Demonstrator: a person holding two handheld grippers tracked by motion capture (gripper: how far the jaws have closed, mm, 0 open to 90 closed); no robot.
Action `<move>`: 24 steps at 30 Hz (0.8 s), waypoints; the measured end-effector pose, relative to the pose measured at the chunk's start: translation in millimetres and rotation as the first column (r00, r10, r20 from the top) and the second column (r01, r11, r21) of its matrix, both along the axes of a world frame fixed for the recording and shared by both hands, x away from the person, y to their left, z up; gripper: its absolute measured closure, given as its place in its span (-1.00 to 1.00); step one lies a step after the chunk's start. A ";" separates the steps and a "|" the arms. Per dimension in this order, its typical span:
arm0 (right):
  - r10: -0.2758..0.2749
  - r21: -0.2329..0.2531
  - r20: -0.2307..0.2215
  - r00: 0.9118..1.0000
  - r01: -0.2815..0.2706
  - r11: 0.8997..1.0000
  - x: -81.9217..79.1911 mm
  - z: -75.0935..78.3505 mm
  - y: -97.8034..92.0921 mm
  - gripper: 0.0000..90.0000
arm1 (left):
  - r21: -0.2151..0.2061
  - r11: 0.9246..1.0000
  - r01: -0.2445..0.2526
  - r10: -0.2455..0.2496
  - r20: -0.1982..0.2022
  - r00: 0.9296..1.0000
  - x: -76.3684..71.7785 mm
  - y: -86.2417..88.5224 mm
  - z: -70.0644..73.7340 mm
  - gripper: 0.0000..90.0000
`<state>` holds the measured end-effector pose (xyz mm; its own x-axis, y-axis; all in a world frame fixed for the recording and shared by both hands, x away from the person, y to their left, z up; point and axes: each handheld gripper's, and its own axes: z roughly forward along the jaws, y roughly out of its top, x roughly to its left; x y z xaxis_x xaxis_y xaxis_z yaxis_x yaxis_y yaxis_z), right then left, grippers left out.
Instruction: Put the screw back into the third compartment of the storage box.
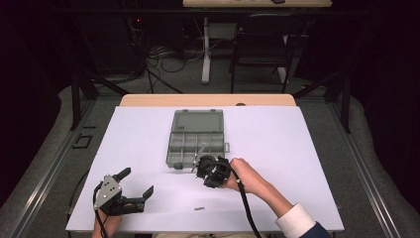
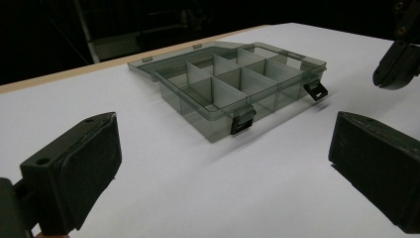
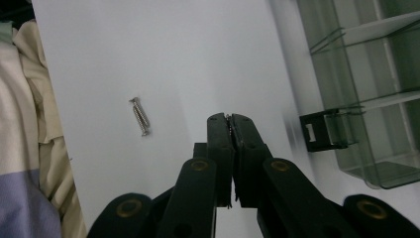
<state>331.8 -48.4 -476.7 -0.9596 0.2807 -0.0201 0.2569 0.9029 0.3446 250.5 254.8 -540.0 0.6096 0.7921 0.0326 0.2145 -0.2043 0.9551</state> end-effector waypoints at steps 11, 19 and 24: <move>-0.042 0.034 0.028 0.999 0.041 0.999 14.3 19.4 -6.1 0.96 | 0.001 1.000 0.000 0.000 -0.002 1.000 0.4 0.7 0.0 -1.00; -0.073 0.040 0.042 0.996 0.071 0.997 25.8 29.7 -6.2 0.96 | 0.003 1.000 0.005 -0.005 -0.001 1.000 0.2 0.0 0.1 -1.00; -0.093 0.035 0.044 0.995 0.091 0.995 39.4 34.1 -5.3 0.96 | 0.008 1.000 0.008 -0.008 -0.004 1.000 0.4 -0.8 -0.4 -1.00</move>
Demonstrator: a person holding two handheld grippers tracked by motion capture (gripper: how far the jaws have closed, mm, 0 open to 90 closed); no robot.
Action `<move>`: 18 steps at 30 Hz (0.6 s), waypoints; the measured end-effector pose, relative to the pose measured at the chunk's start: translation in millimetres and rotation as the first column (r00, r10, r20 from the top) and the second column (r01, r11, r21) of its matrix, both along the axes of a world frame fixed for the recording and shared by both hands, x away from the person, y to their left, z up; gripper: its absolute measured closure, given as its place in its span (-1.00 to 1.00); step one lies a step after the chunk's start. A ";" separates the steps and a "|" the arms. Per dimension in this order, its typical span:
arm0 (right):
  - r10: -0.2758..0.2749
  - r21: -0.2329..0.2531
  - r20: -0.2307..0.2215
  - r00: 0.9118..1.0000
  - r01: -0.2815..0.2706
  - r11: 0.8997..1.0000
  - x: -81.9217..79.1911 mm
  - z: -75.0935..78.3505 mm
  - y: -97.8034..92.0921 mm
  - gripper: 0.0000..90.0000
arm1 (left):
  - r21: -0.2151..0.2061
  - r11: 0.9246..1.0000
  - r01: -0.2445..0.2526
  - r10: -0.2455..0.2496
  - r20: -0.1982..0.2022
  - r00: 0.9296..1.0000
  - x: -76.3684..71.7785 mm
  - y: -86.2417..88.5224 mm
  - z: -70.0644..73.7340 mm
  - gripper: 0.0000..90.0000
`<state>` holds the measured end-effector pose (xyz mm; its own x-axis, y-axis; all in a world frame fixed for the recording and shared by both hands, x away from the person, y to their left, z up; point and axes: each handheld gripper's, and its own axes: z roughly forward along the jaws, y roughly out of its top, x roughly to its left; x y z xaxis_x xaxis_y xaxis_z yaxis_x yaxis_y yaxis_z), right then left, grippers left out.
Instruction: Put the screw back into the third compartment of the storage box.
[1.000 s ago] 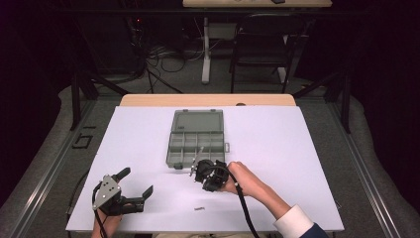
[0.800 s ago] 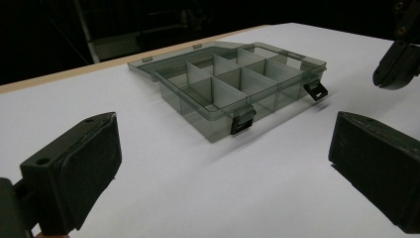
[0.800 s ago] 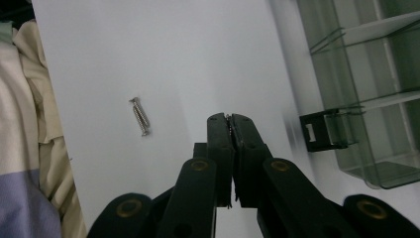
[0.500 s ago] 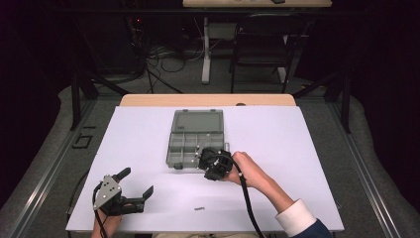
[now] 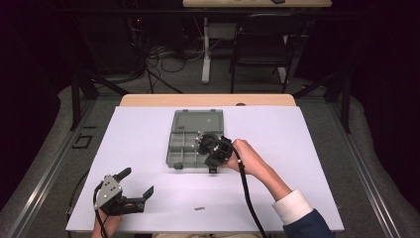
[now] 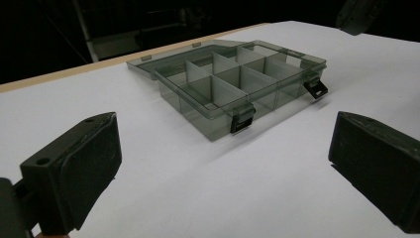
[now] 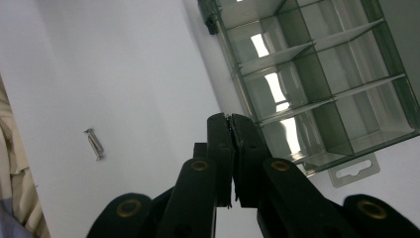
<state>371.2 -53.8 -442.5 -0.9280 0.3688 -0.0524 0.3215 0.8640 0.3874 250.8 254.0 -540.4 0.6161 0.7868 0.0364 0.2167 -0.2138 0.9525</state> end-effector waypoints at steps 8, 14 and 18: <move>-0.034 0.006 0.015 0.999 0.034 0.999 15.3 6.5 -1.2 0.96 | 0.001 1.000 0.000 0.000 -0.003 1.000 0.4 -0.2 -0.2 -1.00; -0.047 0.002 0.026 0.999 0.047 0.999 24.8 8.2 -0.6 0.96 | 0.000 1.000 -0.002 0.002 -0.001 1.000 0.2 0.3 -0.1 -1.00; -0.064 -0.002 0.030 0.997 0.064 0.998 31.0 9.0 0.8 0.96 | 0.002 1.000 -0.002 0.002 -0.003 1.000 0.7 -0.4 -0.6 -1.00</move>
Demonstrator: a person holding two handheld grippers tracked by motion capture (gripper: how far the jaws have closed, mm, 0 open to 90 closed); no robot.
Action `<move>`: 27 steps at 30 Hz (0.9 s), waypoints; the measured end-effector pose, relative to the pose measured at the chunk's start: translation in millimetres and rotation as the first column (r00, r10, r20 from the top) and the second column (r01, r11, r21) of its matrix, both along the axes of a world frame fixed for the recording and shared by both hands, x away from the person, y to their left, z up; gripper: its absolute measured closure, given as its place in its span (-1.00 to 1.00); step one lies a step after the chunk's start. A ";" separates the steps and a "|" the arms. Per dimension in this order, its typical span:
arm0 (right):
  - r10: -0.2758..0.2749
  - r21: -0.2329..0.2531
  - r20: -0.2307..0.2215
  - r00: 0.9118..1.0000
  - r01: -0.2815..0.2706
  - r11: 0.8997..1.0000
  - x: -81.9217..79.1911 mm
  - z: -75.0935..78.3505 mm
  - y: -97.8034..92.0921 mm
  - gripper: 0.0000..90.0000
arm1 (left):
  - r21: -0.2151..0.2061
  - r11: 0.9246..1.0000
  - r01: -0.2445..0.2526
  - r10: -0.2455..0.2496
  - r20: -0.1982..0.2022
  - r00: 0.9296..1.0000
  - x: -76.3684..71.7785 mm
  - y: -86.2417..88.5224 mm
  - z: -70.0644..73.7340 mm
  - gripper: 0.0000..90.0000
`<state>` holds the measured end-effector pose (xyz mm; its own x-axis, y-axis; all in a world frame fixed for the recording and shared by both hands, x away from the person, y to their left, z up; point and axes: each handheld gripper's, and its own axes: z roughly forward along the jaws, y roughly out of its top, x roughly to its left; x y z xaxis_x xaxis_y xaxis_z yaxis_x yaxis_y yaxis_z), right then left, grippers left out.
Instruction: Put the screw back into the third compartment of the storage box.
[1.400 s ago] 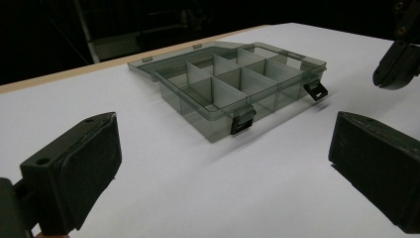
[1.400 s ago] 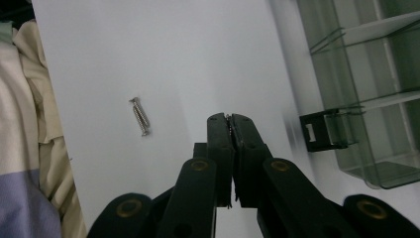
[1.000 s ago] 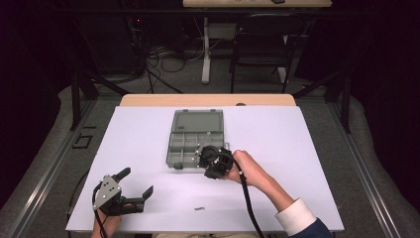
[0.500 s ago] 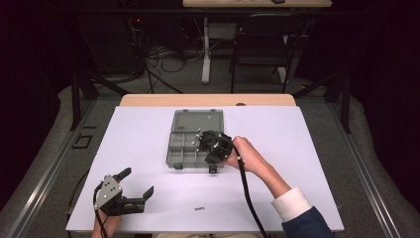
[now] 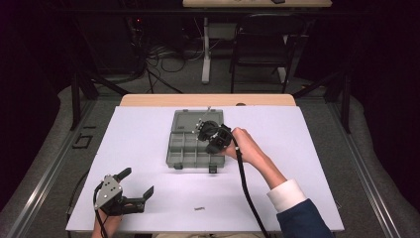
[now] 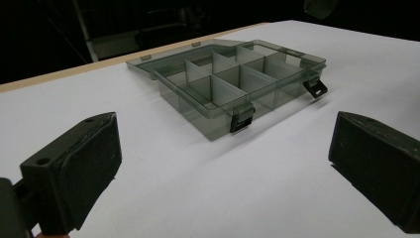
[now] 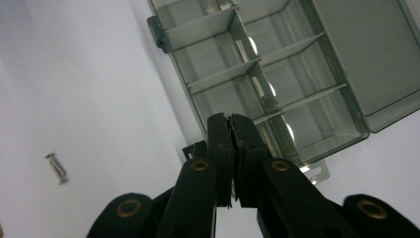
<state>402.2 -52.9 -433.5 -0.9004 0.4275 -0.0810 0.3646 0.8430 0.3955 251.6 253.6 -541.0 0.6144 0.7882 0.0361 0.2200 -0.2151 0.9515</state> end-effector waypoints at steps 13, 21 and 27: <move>-0.049 -0.037 0.032 0.998 0.050 0.998 21.8 -5.0 10.2 0.96 | -0.002 1.000 0.000 0.000 0.002 1.000 -0.5 0.6 0.4 -1.00; -0.088 -0.050 0.022 0.996 0.089 0.995 39.2 -15.3 17.5 0.96 | -0.004 1.000 -0.002 0.002 0.002 1.000 -0.1 0.9 0.3 -1.00; -0.100 -0.047 0.014 0.995 0.101 0.994 50.2 -26.2 19.9 0.96 | -0.003 1.000 -0.001 0.001 0.001 1.000 0.2 0.0 -0.3 -1.00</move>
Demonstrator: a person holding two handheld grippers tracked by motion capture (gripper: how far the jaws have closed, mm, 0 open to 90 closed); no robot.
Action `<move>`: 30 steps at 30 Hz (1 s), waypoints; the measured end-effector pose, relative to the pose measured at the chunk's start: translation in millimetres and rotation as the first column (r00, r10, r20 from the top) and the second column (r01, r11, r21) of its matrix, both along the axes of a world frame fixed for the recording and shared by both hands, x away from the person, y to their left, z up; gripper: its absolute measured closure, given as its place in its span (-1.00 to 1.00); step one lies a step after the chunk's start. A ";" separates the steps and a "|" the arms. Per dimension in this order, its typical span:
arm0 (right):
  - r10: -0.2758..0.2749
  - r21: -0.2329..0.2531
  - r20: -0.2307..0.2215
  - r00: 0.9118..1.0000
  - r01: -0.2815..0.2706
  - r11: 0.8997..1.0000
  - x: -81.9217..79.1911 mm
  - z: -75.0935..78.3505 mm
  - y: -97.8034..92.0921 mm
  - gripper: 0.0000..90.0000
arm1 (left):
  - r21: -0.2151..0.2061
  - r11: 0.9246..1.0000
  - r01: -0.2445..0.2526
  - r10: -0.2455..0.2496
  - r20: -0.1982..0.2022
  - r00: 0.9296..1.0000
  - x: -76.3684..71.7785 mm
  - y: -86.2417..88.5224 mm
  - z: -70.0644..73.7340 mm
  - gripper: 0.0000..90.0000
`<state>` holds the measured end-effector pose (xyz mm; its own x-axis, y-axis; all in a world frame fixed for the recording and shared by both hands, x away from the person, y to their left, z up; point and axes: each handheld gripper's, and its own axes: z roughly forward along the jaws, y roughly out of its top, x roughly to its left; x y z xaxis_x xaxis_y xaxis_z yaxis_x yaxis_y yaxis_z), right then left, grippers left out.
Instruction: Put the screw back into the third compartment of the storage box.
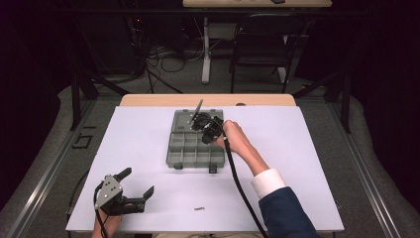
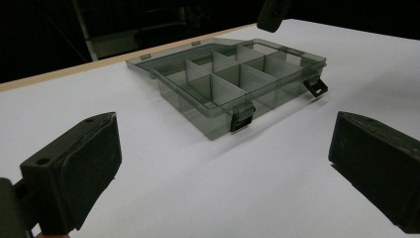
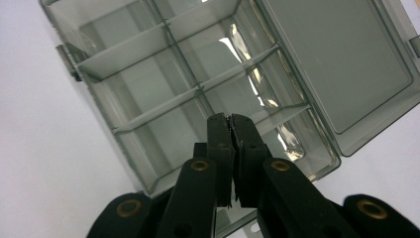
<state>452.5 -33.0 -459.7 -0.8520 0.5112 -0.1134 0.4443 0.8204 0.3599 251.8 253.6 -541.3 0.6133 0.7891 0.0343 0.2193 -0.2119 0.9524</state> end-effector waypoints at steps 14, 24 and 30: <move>-0.058 0.010 -0.031 0.998 0.059 0.998 24.3 -14.0 8.0 0.95 | 0.001 1.000 0.004 -0.004 -0.001 1.000 -0.2 0.3 0.4 -1.00; -0.073 0.064 -0.024 0.997 0.075 0.995 24.7 -12.0 5.2 0.33 | 0.007 1.000 0.007 -0.007 -0.003 1.000 -0.5 0.3 0.9 -1.00; -0.058 0.123 -0.004 0.998 0.058 0.991 8.6 1.9 -6.6 -0.19 | 0.006 1.000 0.006 -0.006 0.000 1.000 -0.2 0.4 0.7 -1.00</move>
